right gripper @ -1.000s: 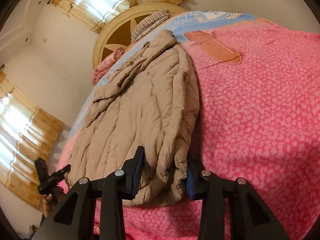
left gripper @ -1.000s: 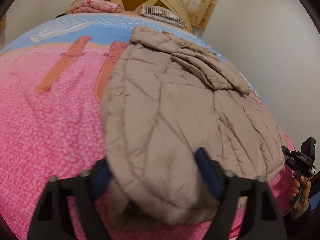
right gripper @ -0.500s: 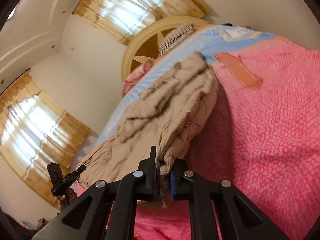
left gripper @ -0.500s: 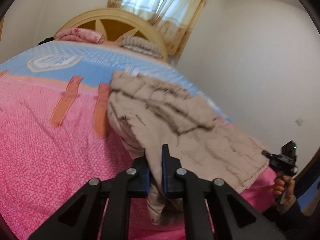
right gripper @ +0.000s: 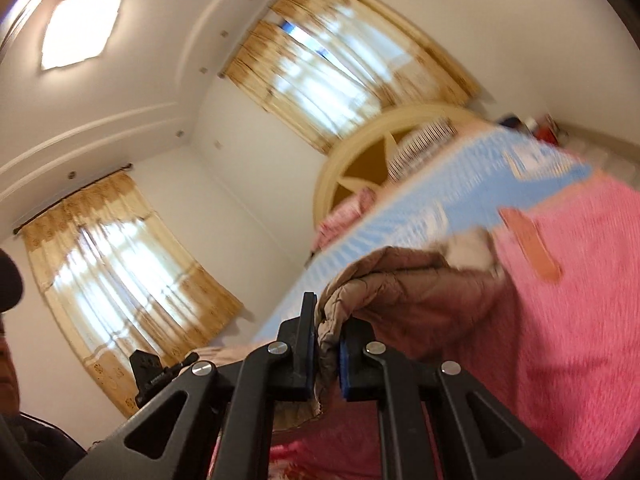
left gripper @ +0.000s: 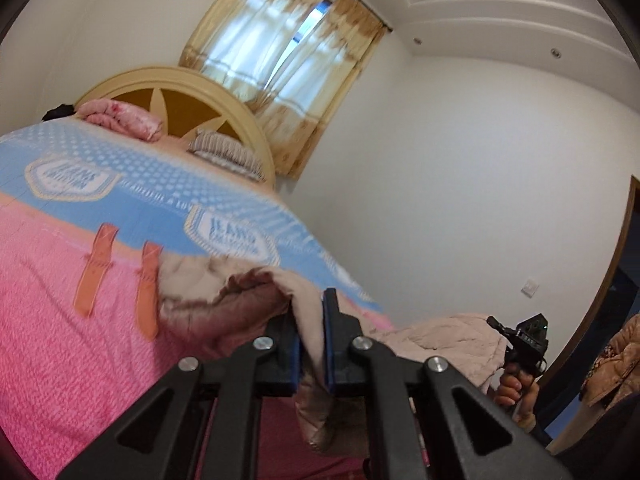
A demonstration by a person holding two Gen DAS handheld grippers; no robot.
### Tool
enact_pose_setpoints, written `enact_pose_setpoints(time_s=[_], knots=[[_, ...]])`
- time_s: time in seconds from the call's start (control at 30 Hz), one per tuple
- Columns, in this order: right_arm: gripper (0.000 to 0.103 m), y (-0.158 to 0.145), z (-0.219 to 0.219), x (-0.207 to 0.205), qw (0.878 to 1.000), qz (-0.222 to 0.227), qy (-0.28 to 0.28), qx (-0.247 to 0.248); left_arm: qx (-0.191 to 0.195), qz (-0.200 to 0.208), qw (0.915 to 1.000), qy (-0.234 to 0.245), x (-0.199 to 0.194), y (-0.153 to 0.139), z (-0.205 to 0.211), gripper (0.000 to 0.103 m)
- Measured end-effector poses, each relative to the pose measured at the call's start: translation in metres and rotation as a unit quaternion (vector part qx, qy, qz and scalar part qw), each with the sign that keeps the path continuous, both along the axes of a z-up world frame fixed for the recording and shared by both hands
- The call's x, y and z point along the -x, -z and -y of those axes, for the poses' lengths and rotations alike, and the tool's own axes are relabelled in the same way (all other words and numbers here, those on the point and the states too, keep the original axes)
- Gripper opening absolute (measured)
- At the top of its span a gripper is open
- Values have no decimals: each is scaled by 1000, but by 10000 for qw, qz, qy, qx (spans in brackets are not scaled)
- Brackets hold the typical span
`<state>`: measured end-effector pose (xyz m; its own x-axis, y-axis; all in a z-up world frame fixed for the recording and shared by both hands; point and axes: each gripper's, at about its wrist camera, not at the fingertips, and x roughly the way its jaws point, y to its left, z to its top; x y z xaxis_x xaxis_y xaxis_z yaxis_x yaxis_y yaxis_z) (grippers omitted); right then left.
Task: Fold large clothes
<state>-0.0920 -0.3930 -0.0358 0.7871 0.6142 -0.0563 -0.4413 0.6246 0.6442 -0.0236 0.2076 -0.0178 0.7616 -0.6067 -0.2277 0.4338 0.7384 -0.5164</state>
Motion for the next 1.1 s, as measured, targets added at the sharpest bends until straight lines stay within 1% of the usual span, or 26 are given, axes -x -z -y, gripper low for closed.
enact_pose_setpoints(time_s=[0.03, 0.1, 0.2, 0.37, 0.43, 0.57, 0.63, 0.7, 0.87, 1.0, 1.1], knots=[[7, -8, -1, -3, 9999, 109, 11, 5, 8, 40, 10000, 4, -4, -3, 0, 9], [7, -18, -4, -10, 9998, 189, 17, 3, -16, 31, 10000, -28, -16, -3, -1, 9], [7, -21, -8, -31, 9999, 159, 33, -50, 93, -159, 9998, -65, -36, 4, -7, 9], [7, -12, -18, -75, 9999, -87, 69, -81, 353, -659, 9972, -29, -77, 21, -13, 9], [7, -9, -21, -95, 9997, -195, 126, -78, 410, -796, 9960, -18, -94, 26, -14, 9], [7, -6, -26, -146, 9988, -418, 270, 3, 540, -982, 9937, 11, -141, 31, -15, 9], [7, -5, -26, -169, 9981, -516, 341, 14, 479, -1051, 9933, -23, -168, 33, -12, 9], [7, -3, -29, -199, 9969, -646, 431, 131, 520, -1152, 9920, 10, -187, 38, -12, 9], [7, 8, -35, -264, 9929, -991, 591, 297, 463, -1546, 9868, -111, -240, 60, -13, 9], [7, 25, -39, -312, 9884, -1273, 715, 421, 522, -1916, 9799, -181, -280, 87, -19, 9], [7, 38, -43, -341, 9847, -1457, 787, 545, 439, -2177, 9747, -258, -305, 109, -19, 9]])
